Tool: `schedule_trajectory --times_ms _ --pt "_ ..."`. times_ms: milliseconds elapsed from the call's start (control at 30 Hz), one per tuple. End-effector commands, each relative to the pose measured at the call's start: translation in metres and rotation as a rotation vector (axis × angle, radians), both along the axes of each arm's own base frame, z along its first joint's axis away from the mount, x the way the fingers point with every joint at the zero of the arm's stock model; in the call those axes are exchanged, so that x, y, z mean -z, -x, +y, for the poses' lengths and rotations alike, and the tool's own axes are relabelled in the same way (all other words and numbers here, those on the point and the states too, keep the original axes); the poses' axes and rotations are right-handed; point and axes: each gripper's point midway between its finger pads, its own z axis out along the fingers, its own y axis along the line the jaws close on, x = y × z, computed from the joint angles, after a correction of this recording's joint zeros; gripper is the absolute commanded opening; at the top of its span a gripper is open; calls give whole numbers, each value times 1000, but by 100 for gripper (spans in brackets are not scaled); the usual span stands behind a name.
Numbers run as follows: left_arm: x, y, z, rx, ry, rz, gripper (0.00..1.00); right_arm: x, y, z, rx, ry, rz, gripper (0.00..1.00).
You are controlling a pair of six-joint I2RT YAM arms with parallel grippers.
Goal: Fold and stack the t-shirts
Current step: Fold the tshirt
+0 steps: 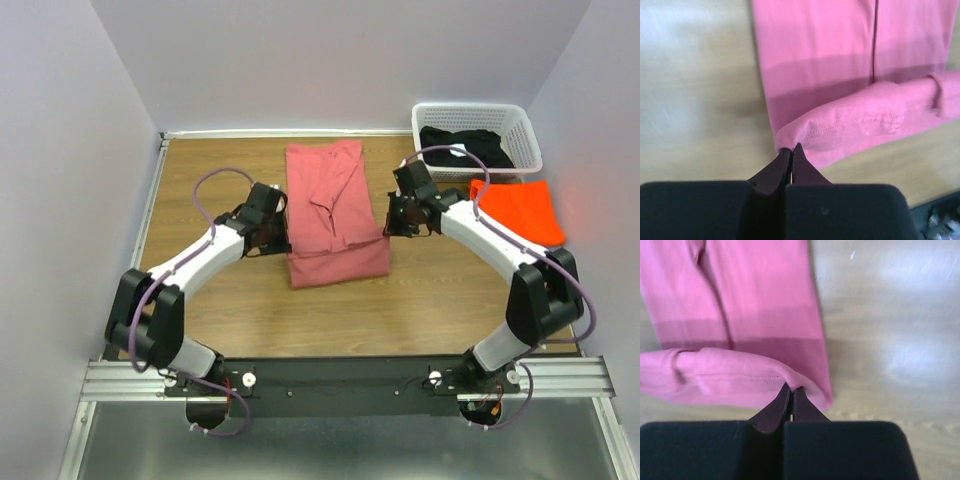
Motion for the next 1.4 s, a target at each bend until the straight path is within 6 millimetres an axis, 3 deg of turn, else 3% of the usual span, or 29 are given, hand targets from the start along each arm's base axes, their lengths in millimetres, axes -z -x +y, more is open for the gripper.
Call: schedule_trajectory --times_ms 0,67,267,400,567,900,933,967,1000,1033,1067,1100,1167,1233,1267,1300,1333,1367 --pt "-18 -61 9 21 -75 -160 0 -7 -46 -4 15 49 -95 0" --pt "-31 -81 6 15 -77 -210 0 -6 -57 -1 14 48 -105 1" --pt "-31 -127 11 -3 -141 -255 0 -5 -91 6 15 44 -130 0" --pt "-14 -143 19 -25 -153 -235 0 -3 -108 9 20 33 -140 0" --pt "5 -148 23 -35 -153 -213 0 12 -124 10 18 35 -125 0" --pt "34 -151 22 -20 -146 -180 0 53 -126 8 20 62 -53 1" --pt "35 -153 21 -18 -146 -184 9 56 -126 8 18 65 -48 4" --pt "34 -153 17 2 -127 -183 24 55 -127 8 15 66 -52 16" --pt "33 -152 16 8 -123 -184 24 54 -127 9 13 65 -53 22" --pt "30 -153 15 10 -118 -190 30 49 -128 9 11 62 -65 27" --pt "21 -152 15 6 -109 -206 46 44 -129 10 3 58 -77 33" --pt "16 -151 15 5 -108 -216 52 39 -129 12 -1 53 -85 40" --pt "5 -149 16 -9 -100 -236 63 22 -127 17 -15 34 -115 41" --pt "-14 -142 16 -34 -75 -267 64 12 -123 23 -30 27 -135 41" --pt "-14 -133 13 -35 -71 -262 64 5 -119 29 -45 18 -150 40" --pt "-28 -129 10 -36 -53 -292 62 1 -117 35 -55 7 -156 40" --pt "-33 -121 -2 -16 -36 -304 54 0 -112 43 -71 -5 -159 40" --pt "-35 -121 4 -40 -51 -316 50 0 -110 47 -77 -9 -161 40"
